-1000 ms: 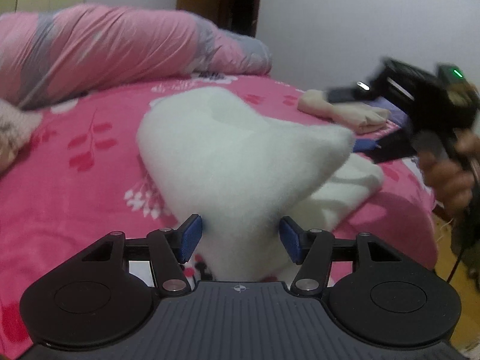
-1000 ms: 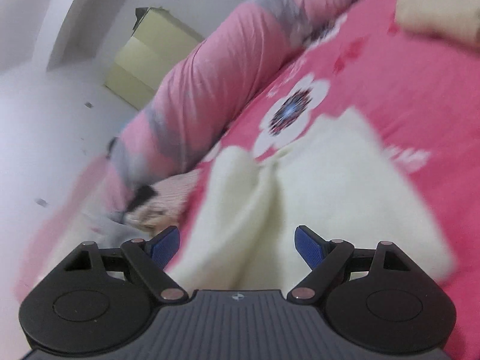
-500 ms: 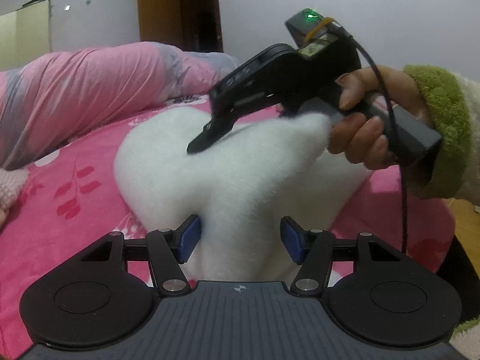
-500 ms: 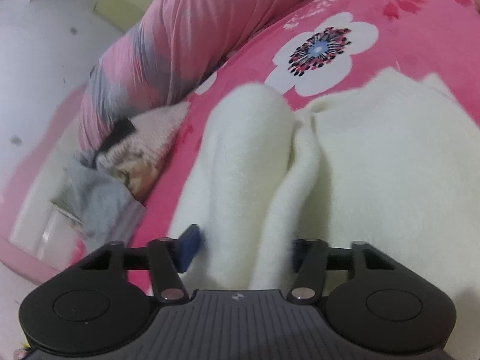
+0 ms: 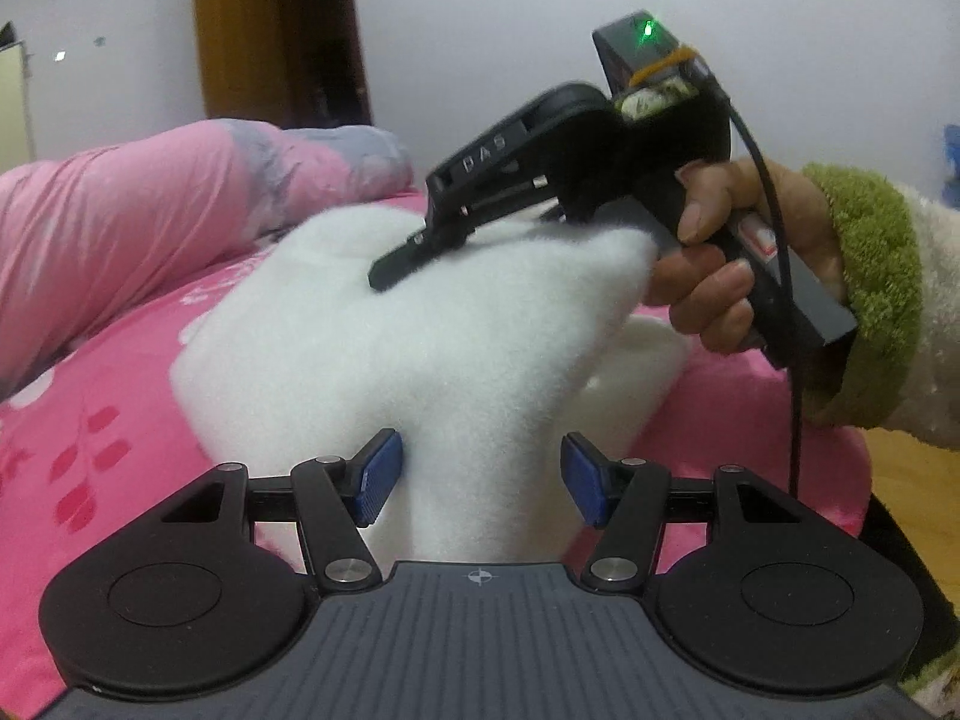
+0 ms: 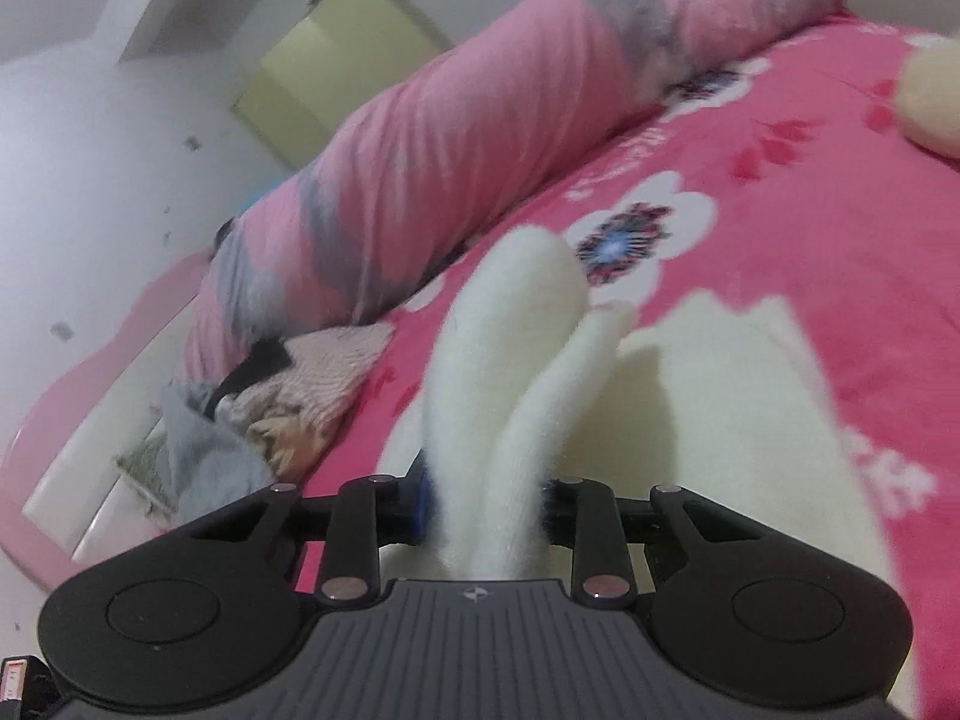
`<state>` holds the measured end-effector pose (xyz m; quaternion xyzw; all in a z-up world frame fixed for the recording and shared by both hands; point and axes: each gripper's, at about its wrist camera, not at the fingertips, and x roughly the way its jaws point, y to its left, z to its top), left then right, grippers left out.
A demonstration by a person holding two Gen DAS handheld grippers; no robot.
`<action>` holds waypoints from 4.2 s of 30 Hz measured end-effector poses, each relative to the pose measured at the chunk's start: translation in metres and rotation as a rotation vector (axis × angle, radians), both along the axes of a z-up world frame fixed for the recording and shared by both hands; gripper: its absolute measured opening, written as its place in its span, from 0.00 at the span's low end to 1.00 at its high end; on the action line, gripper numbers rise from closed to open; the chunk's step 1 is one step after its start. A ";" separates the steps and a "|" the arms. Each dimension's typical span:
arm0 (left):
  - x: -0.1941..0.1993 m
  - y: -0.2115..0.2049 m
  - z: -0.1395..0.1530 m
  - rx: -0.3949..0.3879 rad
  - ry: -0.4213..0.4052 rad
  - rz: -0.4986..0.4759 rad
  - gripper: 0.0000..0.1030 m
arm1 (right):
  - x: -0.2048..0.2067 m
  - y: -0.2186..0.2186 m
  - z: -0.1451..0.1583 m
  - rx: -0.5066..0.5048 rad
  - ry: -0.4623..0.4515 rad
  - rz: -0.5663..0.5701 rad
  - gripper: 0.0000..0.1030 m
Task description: Fold clothes
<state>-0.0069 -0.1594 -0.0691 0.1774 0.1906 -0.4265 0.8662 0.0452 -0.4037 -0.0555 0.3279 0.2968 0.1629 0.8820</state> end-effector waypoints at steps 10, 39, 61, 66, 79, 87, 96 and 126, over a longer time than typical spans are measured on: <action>0.015 -0.032 -0.001 0.042 0.006 -0.072 0.57 | -0.004 -0.037 -0.015 0.095 -0.052 -0.019 0.27; 0.010 -0.045 0.003 -0.020 0.053 -0.067 0.63 | -0.113 -0.086 -0.013 0.088 0.005 -0.192 0.48; -0.012 0.004 -0.019 0.037 0.075 0.257 0.50 | -0.113 -0.012 0.005 -0.192 0.058 -0.210 0.65; -0.020 -0.002 -0.024 0.034 0.043 0.294 0.42 | -0.103 -0.006 0.000 -0.195 0.093 -0.205 0.71; -0.024 -0.005 -0.012 0.084 -0.001 0.411 0.25 | -0.109 0.007 0.012 -0.328 -0.031 -0.253 0.31; -0.046 -0.019 -0.015 0.226 -0.147 0.380 0.25 | -0.115 -0.001 0.015 -0.407 -0.074 -0.255 0.30; -0.045 -0.022 -0.032 0.221 -0.101 0.362 0.25 | -0.100 -0.026 -0.027 -0.398 0.010 -0.195 0.50; 0.013 0.047 -0.022 -0.257 0.408 0.344 0.39 | -0.085 0.059 0.004 -0.874 -0.020 -0.056 0.05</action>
